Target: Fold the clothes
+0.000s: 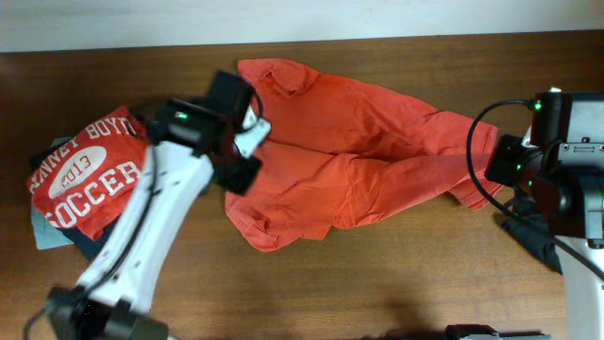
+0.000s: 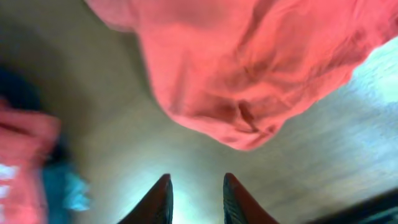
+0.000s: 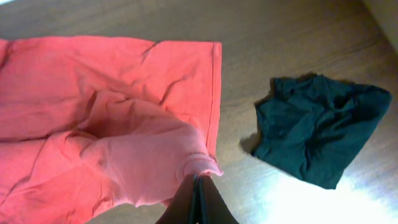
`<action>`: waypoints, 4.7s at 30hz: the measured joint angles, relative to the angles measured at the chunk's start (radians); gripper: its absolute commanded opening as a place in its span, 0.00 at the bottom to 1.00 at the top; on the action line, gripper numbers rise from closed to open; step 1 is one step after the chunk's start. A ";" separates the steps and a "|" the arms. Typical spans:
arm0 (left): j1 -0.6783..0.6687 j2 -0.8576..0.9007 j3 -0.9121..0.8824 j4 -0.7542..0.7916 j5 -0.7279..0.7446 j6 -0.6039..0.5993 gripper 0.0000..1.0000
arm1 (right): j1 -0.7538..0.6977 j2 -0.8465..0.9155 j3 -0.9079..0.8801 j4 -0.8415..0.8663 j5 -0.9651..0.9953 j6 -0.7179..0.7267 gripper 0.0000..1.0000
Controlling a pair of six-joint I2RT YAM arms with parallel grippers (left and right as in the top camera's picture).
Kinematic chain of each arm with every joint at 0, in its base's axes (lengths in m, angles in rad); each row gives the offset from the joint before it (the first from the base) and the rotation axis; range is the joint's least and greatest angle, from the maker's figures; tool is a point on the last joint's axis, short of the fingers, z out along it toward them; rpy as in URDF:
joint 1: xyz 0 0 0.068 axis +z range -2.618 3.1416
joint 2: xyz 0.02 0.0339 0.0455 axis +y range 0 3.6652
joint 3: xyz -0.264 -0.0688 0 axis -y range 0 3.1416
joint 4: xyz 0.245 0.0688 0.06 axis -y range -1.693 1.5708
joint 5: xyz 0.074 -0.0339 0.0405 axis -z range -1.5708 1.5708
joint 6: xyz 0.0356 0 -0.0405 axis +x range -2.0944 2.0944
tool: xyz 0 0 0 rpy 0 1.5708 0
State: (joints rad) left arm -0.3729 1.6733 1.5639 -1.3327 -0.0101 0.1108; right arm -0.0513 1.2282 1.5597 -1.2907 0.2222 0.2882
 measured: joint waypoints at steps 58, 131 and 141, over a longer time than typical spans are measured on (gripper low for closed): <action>0.074 0.039 -0.544 0.292 0.207 -0.408 0.01 | 0.000 0.004 0.000 -0.034 0.006 0.000 0.04; 0.206 0.332 -0.152 0.998 0.320 0.217 0.00 | -0.117 0.694 -0.008 0.274 -0.327 0.043 0.04; 0.201 0.509 -0.129 1.076 0.277 0.244 0.00 | -0.117 0.694 -0.008 0.251 -0.338 0.041 0.04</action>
State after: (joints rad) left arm -0.1719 2.1826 1.4349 -0.2569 0.2672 0.3550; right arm -0.1684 1.9217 1.5517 -1.0393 -0.1162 0.3290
